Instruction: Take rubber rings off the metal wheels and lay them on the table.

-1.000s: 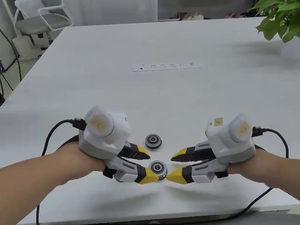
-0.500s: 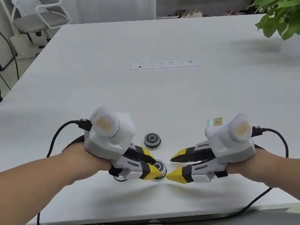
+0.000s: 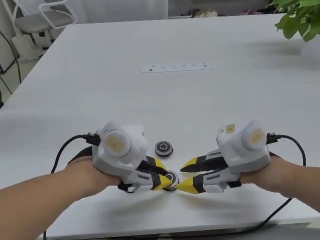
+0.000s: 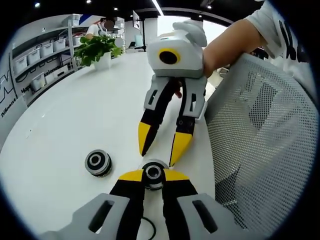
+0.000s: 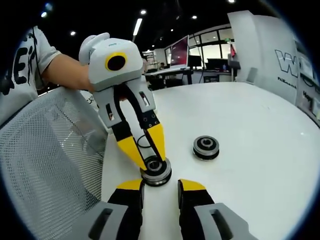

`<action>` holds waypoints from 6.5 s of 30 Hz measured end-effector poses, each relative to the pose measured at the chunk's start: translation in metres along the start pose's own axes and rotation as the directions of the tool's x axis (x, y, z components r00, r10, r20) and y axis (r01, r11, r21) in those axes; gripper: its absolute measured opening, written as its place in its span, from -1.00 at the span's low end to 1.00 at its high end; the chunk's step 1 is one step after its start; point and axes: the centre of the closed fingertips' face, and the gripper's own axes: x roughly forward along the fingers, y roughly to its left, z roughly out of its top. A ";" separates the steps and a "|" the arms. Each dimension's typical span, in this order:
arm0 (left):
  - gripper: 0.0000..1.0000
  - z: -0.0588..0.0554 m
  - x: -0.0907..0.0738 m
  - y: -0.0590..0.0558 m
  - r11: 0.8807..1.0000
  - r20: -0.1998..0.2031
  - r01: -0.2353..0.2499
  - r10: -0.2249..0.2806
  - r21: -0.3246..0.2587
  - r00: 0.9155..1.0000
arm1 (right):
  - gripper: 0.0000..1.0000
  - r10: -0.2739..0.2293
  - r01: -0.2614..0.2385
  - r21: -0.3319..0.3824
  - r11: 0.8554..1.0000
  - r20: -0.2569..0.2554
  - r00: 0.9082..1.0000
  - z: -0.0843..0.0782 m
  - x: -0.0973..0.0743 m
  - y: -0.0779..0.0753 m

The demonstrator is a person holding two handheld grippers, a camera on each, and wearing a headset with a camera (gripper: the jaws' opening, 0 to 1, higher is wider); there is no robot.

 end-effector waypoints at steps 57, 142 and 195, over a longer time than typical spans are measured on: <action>-0.86 0.001 0.004 0.001 0.999 0.010 -0.050 0.050 -0.009 0.999 | -1.00 -0.044 0.027 0.277 0.960 0.057 0.997 0.005 -0.007 -0.009; 0.03 0.036 -0.078 -0.006 0.993 0.105 -0.076 0.085 -0.088 0.991 | -1.00 -0.027 -0.007 0.230 0.973 0.145 0.989 0.021 -0.016 -0.009; 0.86 0.027 -0.201 -0.022 0.926 0.192 -0.285 0.335 -0.249 0.922 | -1.00 0.086 -0.116 0.203 0.972 0.149 0.985 0.062 0.031 0.014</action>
